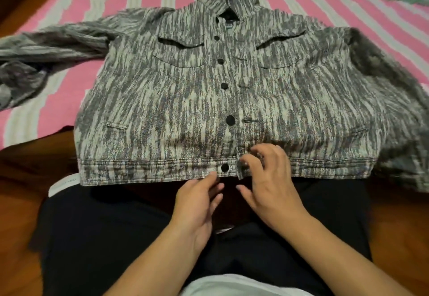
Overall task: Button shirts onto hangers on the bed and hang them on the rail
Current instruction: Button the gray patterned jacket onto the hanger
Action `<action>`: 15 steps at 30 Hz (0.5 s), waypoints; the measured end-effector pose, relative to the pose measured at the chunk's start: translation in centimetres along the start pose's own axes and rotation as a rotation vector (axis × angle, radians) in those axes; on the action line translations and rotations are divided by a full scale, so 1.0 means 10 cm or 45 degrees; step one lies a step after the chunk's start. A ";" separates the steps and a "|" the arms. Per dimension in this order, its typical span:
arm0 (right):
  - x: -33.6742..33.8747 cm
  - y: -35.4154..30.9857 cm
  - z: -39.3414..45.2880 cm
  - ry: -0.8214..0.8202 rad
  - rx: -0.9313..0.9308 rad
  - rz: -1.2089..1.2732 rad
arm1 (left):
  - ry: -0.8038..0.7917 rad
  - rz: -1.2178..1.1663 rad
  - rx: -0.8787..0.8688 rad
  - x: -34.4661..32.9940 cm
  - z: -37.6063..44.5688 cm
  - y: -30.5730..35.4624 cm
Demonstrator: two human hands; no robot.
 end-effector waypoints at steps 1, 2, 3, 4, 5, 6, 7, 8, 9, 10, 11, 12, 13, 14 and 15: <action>0.01 0.02 0.03 0.009 -0.011 -0.034 | 0.000 0.008 -0.033 0.01 -0.05 0.03; 0.04 0.03 0.07 0.031 -0.010 -0.053 | -0.011 0.015 -0.061 0.02 -0.10 0.05; 0.08 0.02 0.10 0.067 0.014 -0.052 | -0.034 0.003 -0.070 0.03 -0.13 0.07; 0.14 0.01 0.11 0.119 0.046 -0.018 | -0.059 -0.028 -0.060 0.03 -0.15 0.08; 0.21 0.00 0.12 0.182 0.057 0.053 | -0.079 -0.074 -0.042 0.03 -0.17 0.09; 0.30 0.01 0.12 0.250 0.027 0.153 | -0.088 -0.130 -0.030 0.04 -0.20 0.09; 0.39 0.04 0.11 0.313 -0.047 0.267 | -0.085 -0.189 -0.030 0.05 -0.23 0.10; 0.47 0.09 0.11 0.361 -0.147 0.379 | -0.069 -0.234 -0.054 0.05 -0.27 0.11; 0.55 0.13 0.11 0.394 -0.247 0.477 | -0.039 -0.257 -0.110 0.06 -0.32 0.14; 0.61 0.15 0.11 0.414 -0.328 0.552 | 0.007 -0.249 -0.203 0.09 -0.37 0.17; 0.67 0.14 0.13 0.422 -0.389 0.609 | 0.066 -0.221 -0.340 0.13 -0.44 0.24; 0.72 0.13 0.16 0.417 -0.435 0.656 | 0.116 -0.182 -0.511 0.18 -0.52 0.33; 0.76 0.12 0.19 0.396 -0.473 0.695 | 0.141 -0.138 -0.690 0.22 -0.61 0.41; 0.77 0.11 0.22 0.370 -0.500 0.714 | 0.146 -0.078 -0.854 0.24 -0.71 0.48; 0.77 0.10 0.24 0.343 -0.515 0.709 | 0.125 -0.007 -0.971 0.23 -0.78 0.52</action>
Point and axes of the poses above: each hand's wrist, its own z-axis towards the middle knuckle, its own x-axis out of the back of the hand, y = z × x, the point moved 10 cm from there along z, towards the middle knuckle, and after that the axes turned 15 degrees about y, right-handed, at the moved point
